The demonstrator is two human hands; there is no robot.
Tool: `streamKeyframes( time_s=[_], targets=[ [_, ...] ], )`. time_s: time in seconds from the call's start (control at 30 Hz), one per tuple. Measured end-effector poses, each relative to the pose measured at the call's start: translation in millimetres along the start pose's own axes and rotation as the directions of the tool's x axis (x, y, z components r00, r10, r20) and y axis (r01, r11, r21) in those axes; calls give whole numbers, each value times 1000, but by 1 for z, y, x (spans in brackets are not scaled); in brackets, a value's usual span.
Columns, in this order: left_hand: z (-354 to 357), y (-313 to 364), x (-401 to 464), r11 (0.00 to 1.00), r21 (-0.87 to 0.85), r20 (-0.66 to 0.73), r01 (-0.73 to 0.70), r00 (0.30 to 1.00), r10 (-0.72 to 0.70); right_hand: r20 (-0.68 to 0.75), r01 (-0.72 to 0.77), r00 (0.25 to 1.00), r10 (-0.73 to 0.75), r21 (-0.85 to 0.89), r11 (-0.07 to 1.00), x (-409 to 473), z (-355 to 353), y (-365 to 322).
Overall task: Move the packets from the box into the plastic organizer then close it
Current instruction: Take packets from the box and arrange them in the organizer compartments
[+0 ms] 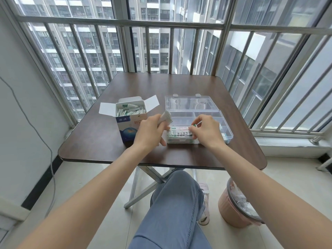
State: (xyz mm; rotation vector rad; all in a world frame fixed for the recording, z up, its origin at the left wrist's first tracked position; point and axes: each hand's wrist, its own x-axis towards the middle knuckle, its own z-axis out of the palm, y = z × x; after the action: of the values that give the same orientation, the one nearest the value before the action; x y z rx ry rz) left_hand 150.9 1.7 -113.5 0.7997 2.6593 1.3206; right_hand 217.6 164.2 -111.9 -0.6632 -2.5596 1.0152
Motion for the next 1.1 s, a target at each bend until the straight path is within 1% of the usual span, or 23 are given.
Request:
streamKeyframes(
  time_s=[0.07, 0.13, 0.2, 0.33, 0.47, 0.57, 0.63, 0.7, 0.77, 0.93, 1.1],
  targets=[
    [1, 2, -3, 999, -49, 44, 12, 999, -10, -4, 3, 1000, -3, 0, 1000, 0, -4, -1],
    [2, 3, -5, 999, -51, 75, 6, 997, -3, -12, -17, 1000, 17, 42, 999, 2, -7, 0],
    [3, 3, -6, 999, -47, 73, -5, 997, 9, 0, -55, 998, 55, 91, 994, 3, -7, 1],
    [0, 1, -6, 999, -33, 34, -23, 999, 24, 33, -78, 997, 75, 89, 993, 0, -6, -4],
    [-2, 1, -5, 999, -7, -6, -38, 999, 38, 22, -11, 1000, 12, -36, 999, -4, 0, -9],
    [-1, 2, -3, 995, 77, -33, -56, 998, 59, 28, 17, 1000, -13, -144, 989, -6, 3, -10],
    [1, 3, 0, 989, 125, -33, -84, 996, 88, 32, 34, 999, -28, -205, 978, -6, 4, -12],
    [4, 3, 3, 979, 168, -5, -114, 993, 116, 33, 50, 999, -42, -255, 966, -7, 3, -13],
    [6, 2, 6, 972, 199, 23, -127, 992, 124, 37, 62, 998, -54, -287, 956, -8, 1, -14],
    [8, 0, 10, 960, 252, 32, -124, 992, 120, 65, 112, 993, -96, -334, 936, -7, 0, -14],
    [5, 2, 9, 954, 276, 68, -119, 992, 104, 109, 126, 990, -93, -357, 925, -6, -3, -15]
  ],
)
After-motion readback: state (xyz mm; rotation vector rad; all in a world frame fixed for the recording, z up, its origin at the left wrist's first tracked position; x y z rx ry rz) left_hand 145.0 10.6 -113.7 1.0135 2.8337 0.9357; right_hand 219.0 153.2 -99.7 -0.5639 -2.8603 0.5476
